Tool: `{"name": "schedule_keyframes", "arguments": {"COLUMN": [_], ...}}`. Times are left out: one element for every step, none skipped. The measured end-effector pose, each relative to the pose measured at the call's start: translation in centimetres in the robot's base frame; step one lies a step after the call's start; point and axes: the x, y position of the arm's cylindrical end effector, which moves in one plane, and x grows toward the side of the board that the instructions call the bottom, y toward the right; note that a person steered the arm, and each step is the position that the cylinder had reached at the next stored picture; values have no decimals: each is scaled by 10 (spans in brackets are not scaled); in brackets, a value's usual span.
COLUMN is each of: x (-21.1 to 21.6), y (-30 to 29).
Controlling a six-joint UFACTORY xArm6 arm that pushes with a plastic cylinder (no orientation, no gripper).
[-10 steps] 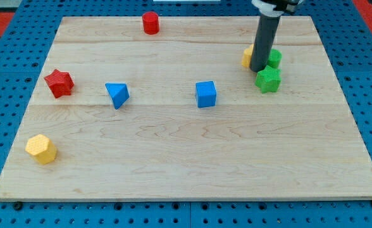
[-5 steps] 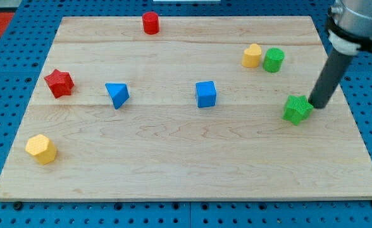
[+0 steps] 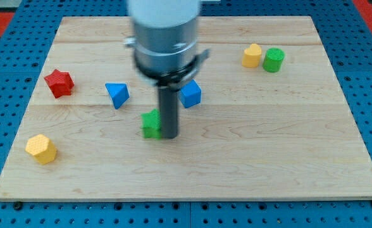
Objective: Push the green star into the yellow hexagon
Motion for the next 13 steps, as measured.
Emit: {"name": "schedule_keyframes", "arguments": {"x": [-15, -47, -35, 2, 7, 25, 78, 78, 70, 69, 78, 97, 70], "y": [2, 6, -58, -117, -97, -48, -54, -93, -117, -152, -150, -97, -62]}}
